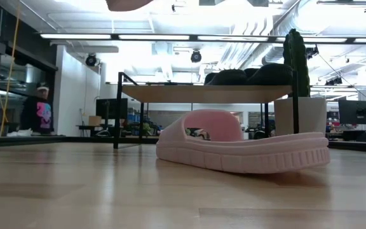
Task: Pick and place slides into the shelf
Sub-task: Put the left pink slide on the shelf
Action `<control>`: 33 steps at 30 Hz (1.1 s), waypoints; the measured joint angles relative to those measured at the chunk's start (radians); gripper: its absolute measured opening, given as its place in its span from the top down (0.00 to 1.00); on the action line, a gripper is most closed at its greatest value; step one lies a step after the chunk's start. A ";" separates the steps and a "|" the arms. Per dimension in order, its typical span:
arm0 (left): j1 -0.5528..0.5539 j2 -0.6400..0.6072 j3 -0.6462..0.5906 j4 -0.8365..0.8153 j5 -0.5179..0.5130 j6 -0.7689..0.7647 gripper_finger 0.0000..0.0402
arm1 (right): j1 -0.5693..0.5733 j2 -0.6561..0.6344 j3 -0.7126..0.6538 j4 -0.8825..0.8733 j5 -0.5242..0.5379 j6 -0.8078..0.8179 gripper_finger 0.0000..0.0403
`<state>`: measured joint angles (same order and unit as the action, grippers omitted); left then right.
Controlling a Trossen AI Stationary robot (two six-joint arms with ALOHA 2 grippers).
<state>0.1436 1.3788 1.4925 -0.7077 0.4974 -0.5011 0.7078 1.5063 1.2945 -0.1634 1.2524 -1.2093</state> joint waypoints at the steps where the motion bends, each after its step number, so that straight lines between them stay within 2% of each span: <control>1: 0.000 0.001 0.000 0.000 0.002 0.000 0.98 | 0.000 0.000 0.000 0.013 -0.007 -0.011 0.32; 17: -0.021 0.001 0.000 0.009 0.026 -0.003 0.95 | -0.050 0.082 0.000 0.196 -0.044 -0.211 0.32; 25: -0.103 0.001 0.000 -0.008 0.033 -0.003 0.95 | -0.060 0.083 0.000 0.228 -0.210 -0.206 0.36; 33: -0.153 0.001 0.000 -0.006 0.007 -0.003 0.95 | -0.060 0.083 0.000 0.265 -0.292 -0.208 0.38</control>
<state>-0.0097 1.3800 1.4925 -0.7132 0.5039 -0.5045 0.6476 1.5890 1.2949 0.1019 0.9599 -1.4175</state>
